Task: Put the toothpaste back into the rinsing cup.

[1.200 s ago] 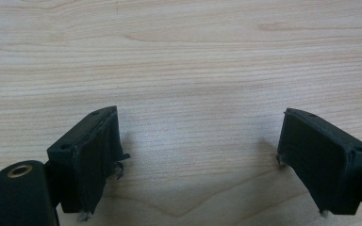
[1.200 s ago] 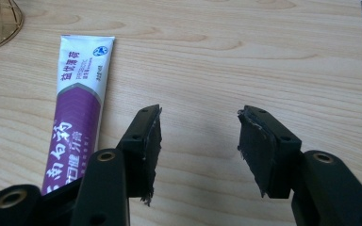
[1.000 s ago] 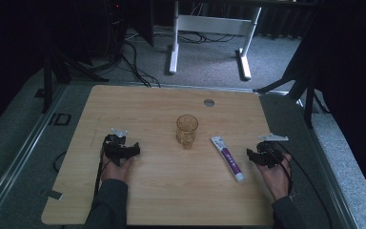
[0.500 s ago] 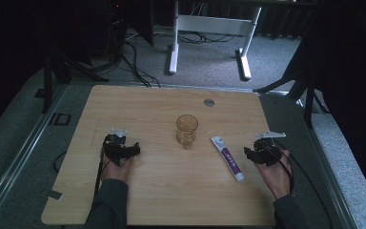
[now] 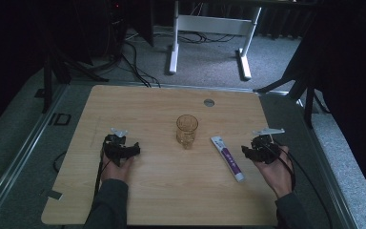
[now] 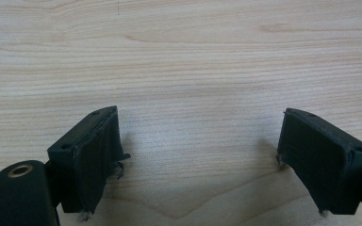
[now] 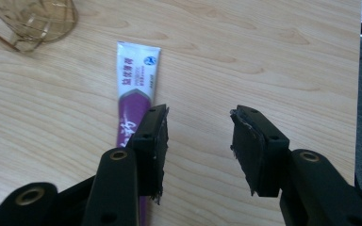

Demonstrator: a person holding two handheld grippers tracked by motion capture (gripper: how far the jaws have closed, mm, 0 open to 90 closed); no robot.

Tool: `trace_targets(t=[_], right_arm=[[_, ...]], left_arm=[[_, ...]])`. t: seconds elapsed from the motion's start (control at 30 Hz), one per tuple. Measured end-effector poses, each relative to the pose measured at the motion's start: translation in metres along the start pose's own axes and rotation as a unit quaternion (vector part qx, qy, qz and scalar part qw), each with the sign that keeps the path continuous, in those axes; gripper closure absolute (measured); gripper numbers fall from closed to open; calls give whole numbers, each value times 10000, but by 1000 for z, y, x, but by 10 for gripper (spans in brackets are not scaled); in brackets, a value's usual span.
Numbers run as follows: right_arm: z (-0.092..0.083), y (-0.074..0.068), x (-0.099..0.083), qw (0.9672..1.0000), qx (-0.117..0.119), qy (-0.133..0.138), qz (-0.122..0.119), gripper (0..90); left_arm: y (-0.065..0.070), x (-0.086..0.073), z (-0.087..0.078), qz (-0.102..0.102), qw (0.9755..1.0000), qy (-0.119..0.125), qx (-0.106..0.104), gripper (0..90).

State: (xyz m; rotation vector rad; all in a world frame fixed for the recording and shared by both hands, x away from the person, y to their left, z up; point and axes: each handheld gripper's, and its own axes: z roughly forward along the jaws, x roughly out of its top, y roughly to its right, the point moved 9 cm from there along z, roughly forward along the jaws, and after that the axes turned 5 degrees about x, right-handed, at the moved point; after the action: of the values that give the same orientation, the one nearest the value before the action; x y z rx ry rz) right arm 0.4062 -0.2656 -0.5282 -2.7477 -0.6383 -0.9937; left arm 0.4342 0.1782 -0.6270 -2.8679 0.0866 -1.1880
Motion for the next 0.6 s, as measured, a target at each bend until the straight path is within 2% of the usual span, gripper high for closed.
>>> trace_targets(t=[0.3,0.47,0.6], right_arm=[[-4,-12,13,9996,143,-230,-94,542],[-4,-15,18,9992,214,-346,-46,541],[-4,-18,21,9983,385,-441,86,546]], left_arm=[[0,0,0,0,10000,0,-1,140],[0,0,0,0,10000,-1,-1,140],[0,0,0,-4,10000,3,0,140]])
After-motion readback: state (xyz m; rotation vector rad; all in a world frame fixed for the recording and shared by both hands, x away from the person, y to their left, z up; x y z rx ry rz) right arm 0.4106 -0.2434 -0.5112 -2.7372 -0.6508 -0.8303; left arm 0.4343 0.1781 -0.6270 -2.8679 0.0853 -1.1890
